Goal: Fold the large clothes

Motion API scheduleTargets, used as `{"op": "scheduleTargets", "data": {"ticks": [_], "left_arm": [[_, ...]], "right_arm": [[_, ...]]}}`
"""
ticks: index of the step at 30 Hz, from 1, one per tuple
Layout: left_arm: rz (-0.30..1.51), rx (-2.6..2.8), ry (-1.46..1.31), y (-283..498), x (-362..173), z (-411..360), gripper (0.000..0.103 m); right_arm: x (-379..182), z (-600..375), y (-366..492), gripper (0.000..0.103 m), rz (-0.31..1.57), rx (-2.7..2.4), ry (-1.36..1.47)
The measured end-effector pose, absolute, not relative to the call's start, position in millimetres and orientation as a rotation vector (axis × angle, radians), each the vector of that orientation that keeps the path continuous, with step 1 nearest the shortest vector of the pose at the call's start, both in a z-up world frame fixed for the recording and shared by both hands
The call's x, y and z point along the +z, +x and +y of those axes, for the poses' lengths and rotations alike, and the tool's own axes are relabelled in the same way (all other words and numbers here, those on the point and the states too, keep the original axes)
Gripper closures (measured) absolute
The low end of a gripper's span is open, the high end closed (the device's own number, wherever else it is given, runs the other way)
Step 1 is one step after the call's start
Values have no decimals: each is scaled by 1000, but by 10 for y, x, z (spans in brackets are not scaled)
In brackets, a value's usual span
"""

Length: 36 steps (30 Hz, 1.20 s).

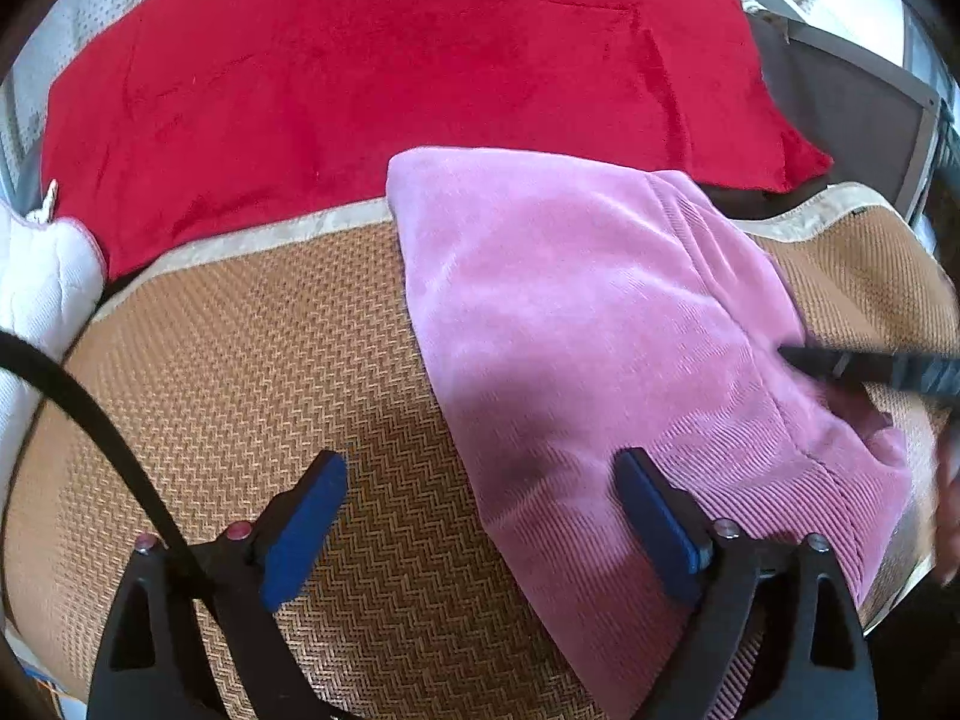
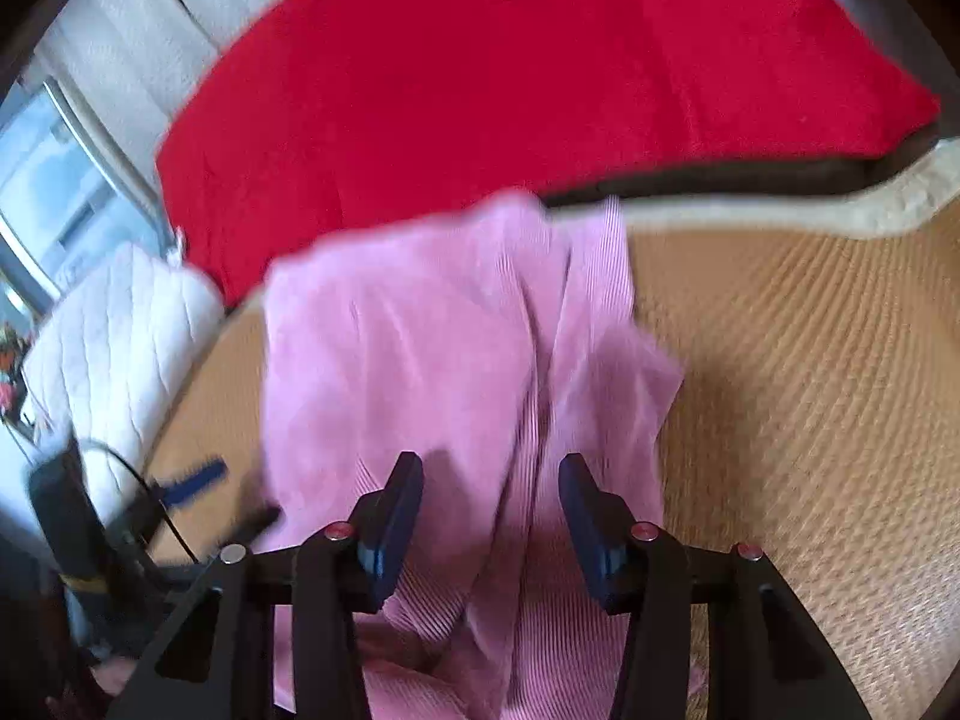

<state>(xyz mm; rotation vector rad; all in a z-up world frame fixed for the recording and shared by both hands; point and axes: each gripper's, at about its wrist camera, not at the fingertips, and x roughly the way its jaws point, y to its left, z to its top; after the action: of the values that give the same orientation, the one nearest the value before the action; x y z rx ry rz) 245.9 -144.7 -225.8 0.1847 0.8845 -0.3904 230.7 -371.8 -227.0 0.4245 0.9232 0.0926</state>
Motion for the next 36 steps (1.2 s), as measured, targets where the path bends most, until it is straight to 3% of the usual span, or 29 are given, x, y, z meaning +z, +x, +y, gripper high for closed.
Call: {"op": "scheduleTargets", "data": {"ticks": [3, 11, 16, 25, 32, 36], "left_arm": [[895, -382, 169, 2503, -2278, -1424, 3], [873, -401, 143, 2519, -2139, -1369, 3], [869, -467, 47, 2550, -2035, -1304, 3], [897, -484, 161, 2720, -2215, -1503, 3], [852, -438, 261, 2992, -2096, -1447, 3], [843, -372, 248, 3113, -2087, -1316, 3]], "right_arm": [[-2391, -3650, 2341, 52, 943, 95, 394], [-2142, -3977, 2183, 53, 864, 30, 463], [-2271, -4228, 2101, 51, 884, 8, 570], [-2526, -3952, 2113, 48, 970, 85, 622], [-2561, -3759, 2012, 46, 944, 152, 830], [-2506, -3557, 2074, 46, 896, 209, 777]]}}
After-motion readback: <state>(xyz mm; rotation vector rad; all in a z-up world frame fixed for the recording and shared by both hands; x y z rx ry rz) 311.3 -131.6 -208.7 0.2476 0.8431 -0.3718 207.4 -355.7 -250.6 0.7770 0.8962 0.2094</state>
